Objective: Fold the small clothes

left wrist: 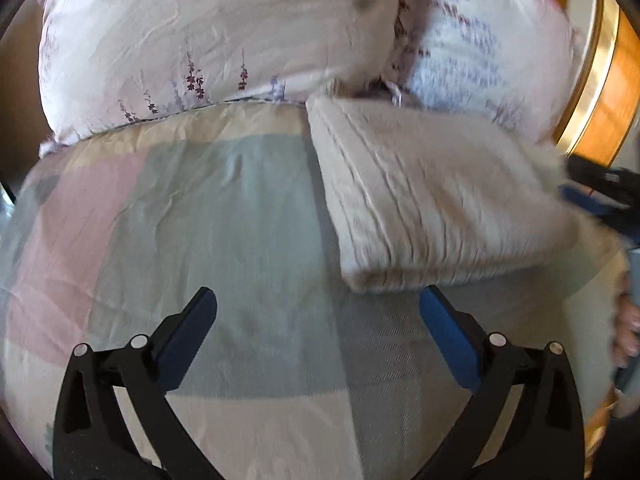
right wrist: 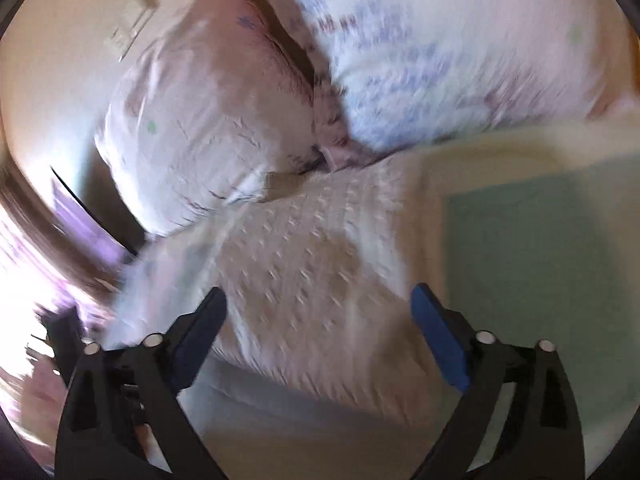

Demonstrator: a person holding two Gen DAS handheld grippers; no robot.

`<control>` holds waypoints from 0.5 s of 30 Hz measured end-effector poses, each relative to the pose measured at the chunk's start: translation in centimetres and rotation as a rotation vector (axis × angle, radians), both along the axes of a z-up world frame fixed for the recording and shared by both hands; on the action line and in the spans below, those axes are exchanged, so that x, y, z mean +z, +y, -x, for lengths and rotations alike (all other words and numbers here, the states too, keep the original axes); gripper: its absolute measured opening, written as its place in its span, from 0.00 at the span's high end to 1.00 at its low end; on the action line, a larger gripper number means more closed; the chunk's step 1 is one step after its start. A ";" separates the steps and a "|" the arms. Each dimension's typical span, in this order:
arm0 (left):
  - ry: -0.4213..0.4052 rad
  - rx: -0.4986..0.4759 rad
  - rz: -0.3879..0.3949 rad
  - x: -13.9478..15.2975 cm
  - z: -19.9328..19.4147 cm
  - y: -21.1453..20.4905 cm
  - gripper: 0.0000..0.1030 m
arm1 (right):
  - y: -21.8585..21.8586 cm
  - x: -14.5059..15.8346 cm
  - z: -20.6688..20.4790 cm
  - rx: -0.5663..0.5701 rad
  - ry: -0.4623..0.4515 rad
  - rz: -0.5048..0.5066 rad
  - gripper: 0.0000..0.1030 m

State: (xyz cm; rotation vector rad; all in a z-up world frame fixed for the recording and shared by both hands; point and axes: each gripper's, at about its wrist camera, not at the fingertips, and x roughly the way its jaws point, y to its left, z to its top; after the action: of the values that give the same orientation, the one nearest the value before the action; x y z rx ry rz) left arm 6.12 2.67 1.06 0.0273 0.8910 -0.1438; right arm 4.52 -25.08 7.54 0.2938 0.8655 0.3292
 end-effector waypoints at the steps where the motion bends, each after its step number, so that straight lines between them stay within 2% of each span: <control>1: -0.001 0.000 -0.025 -0.3 0.2 -0.4 0.02 | -0.1 -0.2 0.9 -0.014 -0.002 0.048 0.01; 4: 0.029 -0.019 -0.033 -1.3 0.4 -1.2 0.02 | 0.9 -1.6 2.8 -0.020 0.051 0.131 0.01; 7: 0.055 -0.015 -0.055 -2.2 0.2 -1.6 0.02 | 2.5 -3.9 2.7 -0.011 0.121 0.182 0.01; 10: 0.050 -0.016 -0.082 -2.3 0.4 -1.8 0.02 | 3.3 -5.3 3.0 -0.018 0.141 0.237 0.01; 15: 0.060 -0.018 -0.074 -2.4 0.4 -1.6 0.02 | 4.9 -6.2 3.1 -0.017 0.144 0.349 0.01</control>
State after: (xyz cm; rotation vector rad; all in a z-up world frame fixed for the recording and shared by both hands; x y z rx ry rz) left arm 5.76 1.04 -1.36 0.1000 0.9555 -0.1287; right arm 1.46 -20.21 1.31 -0.0003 1.0435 0.1378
